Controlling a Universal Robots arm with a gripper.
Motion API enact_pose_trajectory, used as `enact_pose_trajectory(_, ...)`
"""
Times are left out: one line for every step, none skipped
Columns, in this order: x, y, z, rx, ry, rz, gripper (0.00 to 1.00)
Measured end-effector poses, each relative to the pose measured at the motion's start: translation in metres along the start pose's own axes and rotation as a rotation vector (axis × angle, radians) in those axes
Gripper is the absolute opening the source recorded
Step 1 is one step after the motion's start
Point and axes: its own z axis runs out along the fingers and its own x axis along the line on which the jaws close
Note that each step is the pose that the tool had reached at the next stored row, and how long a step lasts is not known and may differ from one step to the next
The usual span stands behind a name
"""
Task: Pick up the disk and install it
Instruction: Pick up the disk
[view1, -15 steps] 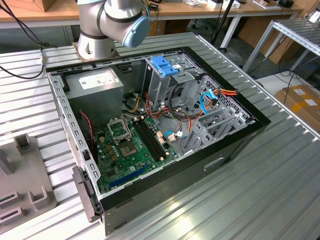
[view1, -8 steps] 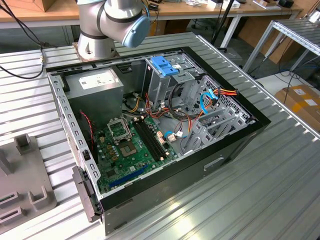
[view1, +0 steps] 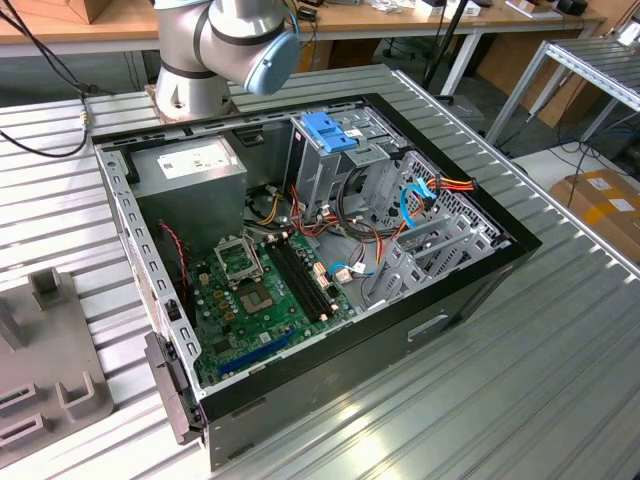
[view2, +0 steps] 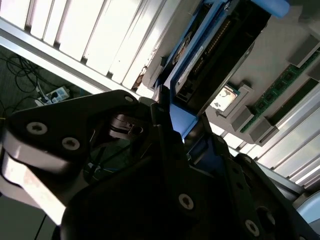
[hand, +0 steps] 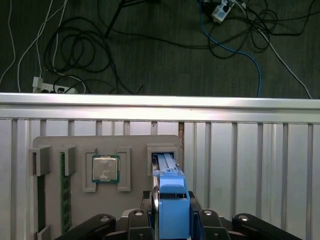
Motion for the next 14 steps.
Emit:
enact_pose_trajectory(0.0000, 0.0000, -0.0017, -0.0001, 0.0001, 0.000, 0.37)
enact_pose_trajectory(-0.0001, 0.0000, -0.0033, -0.0002, 0.0001, 0.000, 0.37)
enact_pose_trajectory(-0.0001, 0.0000, -0.0041, -0.0003, 0.0001, 0.000, 0.37)
enact_pose_trajectory(-0.0001, 0.0000, -0.0041, 0.0000, 0.0000, 0.000, 0.37)
enact_pose_trajectory(-0.0001, 0.0000, -0.0041, 0.0000, -0.0001, 0.000, 0.37)
enact_pose_trajectory(-0.0001, 0.0000, -0.0042, -0.0001, 0.0000, 0.000, 0.37)
enact_pose_trajectory(-0.0001, 0.0001, -0.0056, -0.0007, 0.0003, 0.000, 0.37)
enact_pose_trajectory(-0.0002, 0.0001, -0.0100, -0.0003, 0.0001, 0.000, 0.37)
enact_pose_trajectory(-0.0003, 0.0001, -0.0140, -0.0003, 0.0001, 0.000, 0.37)
enact_pose_trajectory(-0.0003, 0.0001, -0.0175, -0.0002, 0.0001, 0.000, 0.37)
enact_pose_trajectory(-0.0004, 0.0002, -0.0207, -0.0003, 0.0001, 0.000, 0.37)
enact_pose_trajectory(-0.0005, 0.0002, -0.0232, -0.0002, 0.0001, 0.000, 0.37)
enact_pose_trajectory(-0.0005, 0.0002, -0.0267, -0.0003, 0.0001, 0.000, 0.37)
enact_pose_trajectory(-0.0006, 0.0002, -0.0294, -0.0003, 0.0001, 0.000, 0.37)
